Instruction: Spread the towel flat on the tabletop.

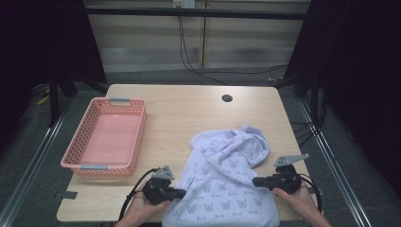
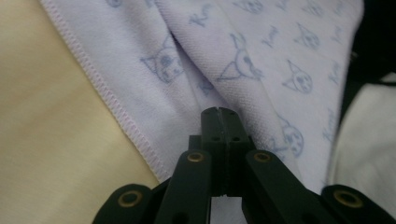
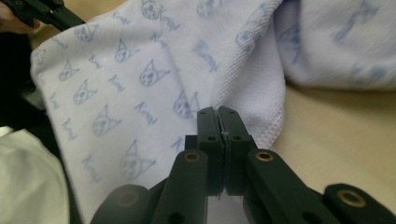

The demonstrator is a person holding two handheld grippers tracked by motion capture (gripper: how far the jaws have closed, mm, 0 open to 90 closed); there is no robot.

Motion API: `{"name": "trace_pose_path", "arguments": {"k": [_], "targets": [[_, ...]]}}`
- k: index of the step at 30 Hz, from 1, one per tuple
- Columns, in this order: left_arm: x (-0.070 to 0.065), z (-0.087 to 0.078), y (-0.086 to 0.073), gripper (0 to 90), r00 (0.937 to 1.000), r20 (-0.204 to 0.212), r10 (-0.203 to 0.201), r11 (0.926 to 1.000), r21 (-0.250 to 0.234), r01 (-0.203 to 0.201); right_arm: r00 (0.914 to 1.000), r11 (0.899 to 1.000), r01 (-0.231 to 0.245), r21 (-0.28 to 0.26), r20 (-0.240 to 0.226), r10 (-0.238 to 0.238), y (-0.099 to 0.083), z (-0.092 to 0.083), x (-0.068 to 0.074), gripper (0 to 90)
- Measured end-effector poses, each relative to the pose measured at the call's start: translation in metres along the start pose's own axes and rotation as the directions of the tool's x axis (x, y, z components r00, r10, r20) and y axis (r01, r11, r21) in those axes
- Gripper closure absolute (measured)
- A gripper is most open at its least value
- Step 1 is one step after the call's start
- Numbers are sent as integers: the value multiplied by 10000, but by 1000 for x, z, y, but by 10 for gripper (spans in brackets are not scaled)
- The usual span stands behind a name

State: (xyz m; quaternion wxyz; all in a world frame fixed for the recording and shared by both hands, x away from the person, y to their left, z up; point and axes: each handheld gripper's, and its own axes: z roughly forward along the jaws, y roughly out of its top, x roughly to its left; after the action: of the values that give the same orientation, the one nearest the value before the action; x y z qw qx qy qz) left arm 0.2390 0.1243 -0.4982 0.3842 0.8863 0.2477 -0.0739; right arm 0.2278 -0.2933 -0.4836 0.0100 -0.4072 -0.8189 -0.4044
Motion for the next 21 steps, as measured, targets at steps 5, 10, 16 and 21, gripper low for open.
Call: {"name": "trace_pose_path", "arguments": {"k": [5, 10, 16, 21], "targets": [[-15, -6, -13, 900, 9990, 434, -110, 9996, 276, 98, 9999, 9997, 100, 223, 96, -102, -10, -4, 6, 751], [-9, -5, -3, 798, 9982, 591, 74, 9987, -516, -43, 9983, 9970, -344, -691, 442, 375, 4, -11, -8, 634], [18, 7, 34, 712, 9988, -279, -409, 9876, -1526, 362, 9899, 9895, -280, -1415, 1337, 471, 35, -6, -32, 534], [25, 35, 44, 625, 9944, -982, -384, 9943, -1027, 282, 9869, 9855, -72, -1697, 1575, 343, 68, 1, -43, 501]]}}
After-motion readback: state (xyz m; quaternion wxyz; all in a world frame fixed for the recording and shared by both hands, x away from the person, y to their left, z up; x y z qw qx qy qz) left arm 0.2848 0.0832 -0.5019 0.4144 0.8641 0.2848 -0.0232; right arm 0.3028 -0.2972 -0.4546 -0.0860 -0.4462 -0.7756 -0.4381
